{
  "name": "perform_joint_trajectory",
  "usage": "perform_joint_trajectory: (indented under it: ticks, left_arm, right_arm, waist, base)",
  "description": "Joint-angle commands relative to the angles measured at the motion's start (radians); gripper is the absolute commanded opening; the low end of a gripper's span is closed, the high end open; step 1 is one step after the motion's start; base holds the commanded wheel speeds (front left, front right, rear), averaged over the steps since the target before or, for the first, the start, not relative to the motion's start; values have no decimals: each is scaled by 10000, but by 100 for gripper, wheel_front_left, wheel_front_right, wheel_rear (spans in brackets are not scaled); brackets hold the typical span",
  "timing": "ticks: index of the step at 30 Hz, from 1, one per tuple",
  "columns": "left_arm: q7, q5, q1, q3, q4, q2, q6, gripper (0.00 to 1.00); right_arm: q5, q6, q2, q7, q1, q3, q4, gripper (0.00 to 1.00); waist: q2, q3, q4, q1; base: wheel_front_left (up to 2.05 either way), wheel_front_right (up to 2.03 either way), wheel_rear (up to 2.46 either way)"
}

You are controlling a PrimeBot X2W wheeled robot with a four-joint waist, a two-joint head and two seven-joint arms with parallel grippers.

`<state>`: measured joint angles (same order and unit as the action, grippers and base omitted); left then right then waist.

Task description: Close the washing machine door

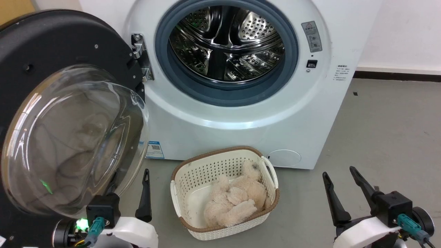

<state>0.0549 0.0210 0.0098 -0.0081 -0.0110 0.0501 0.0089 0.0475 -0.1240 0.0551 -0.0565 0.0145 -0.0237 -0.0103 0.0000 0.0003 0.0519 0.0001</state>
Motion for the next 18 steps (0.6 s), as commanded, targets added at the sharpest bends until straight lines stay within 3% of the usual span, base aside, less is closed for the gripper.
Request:
perform_joint_trajectory:
  ticks: [1,18]
  left_arm:
    - [131,66,65,6,-22,2,70,100]
    - [507,135,190,29,12,1,167,100]
  right_arm:
    - [143,-16,-13,-117,0,-57,-39,100]
    - [482,-26,-2,-493,5,-339,-155,100]
  waist:
    - [0,-24,103,0]
    - [0,-96,1106,0]
  base:
    - [0,0,0]
    - [0,0,0]
